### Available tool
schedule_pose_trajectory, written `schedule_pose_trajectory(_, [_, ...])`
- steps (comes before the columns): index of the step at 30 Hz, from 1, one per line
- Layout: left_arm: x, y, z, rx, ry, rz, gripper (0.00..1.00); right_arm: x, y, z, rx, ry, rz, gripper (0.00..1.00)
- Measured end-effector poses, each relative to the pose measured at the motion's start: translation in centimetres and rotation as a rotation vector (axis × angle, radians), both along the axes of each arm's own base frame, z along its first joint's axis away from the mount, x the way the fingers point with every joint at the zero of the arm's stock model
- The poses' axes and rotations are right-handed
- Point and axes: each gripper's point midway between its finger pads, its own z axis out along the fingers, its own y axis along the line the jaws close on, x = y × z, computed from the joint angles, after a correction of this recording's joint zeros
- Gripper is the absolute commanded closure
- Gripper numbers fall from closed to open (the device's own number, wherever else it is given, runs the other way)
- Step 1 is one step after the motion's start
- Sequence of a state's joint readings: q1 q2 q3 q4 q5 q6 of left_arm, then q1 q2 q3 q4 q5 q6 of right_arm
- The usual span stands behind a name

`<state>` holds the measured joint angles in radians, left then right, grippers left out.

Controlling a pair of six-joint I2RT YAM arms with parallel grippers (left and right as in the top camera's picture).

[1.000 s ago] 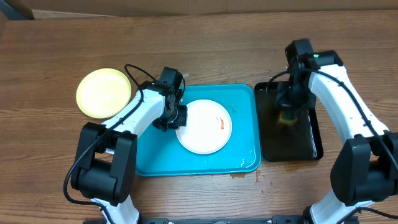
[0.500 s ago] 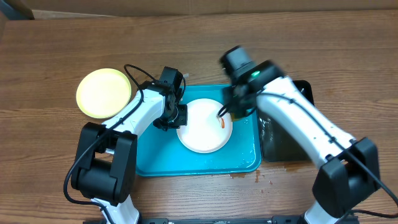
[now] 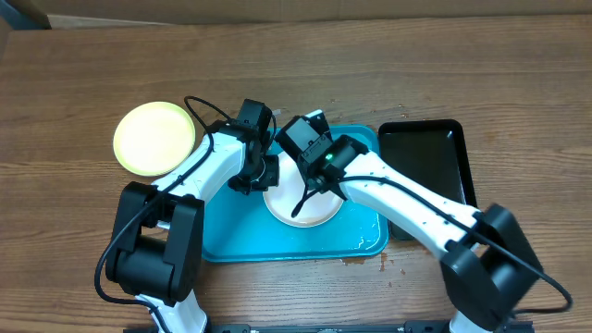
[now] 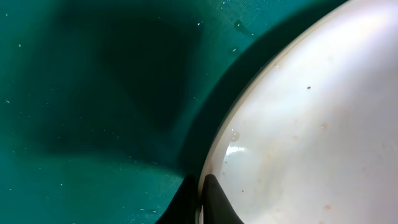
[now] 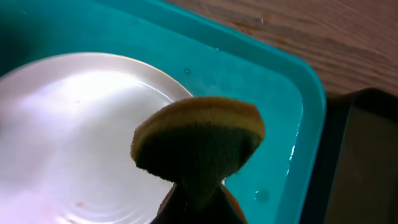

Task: Clean dirty plates on tray and stack at the side
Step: 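Scrub the white plate with the sponge in the right gripper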

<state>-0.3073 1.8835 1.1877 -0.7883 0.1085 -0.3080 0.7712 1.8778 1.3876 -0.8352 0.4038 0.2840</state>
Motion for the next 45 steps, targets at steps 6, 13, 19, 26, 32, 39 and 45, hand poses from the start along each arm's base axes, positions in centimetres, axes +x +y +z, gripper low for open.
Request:
schedule_pose_trajectory(6, [0.0, 0.0, 0.0, 0.000, 0.000, 0.000, 0.96, 0.4, -0.5, -3.1, -0.054, 0.028, -0.012, 0.96])
schedule_pose_trajectory(13, [0.0, 0.0, 0.0, 0.000, 0.000, 0.000, 0.96, 0.1, -1.0, -6.1, -0.103, 0.079, -0.029, 0.96])
schedule_pose_trajectory(19, [0.0, 0.0, 0.0, -0.001, 0.001, 0.000, 0.96, 0.0, -1.1, -7.0, -0.053, 0.123, -0.075, 0.96])
schedule_pose_trajectory(26, [0.0, 0.0, 0.0, -0.003, 0.001, 0.000, 0.96, 0.0, -0.3, -7.3, 0.134, 0.249, -0.115, 0.96])
schedule_pose_trajectory(32, [-0.1, 0.2, 0.0, 0.005, 0.003, 0.002, 0.96, -0.2, 2.3, -7.0, 0.333, 0.343, -0.090, 0.96])
schedule_pose_trajectory(39, [-0.1, 0.1, 0.0, 0.005, 0.003, 0.001, 0.96, -2.4, 6.1, -6.5, 0.548, 0.507, -0.009, 0.96])
schedule_pose_trajectory(45, [-0.1, 0.1, 0.0, 0.004, 0.003, 0.001, 0.96, -1.2, 4.3, -4.4, 0.642, 0.585, -0.054, 0.96])
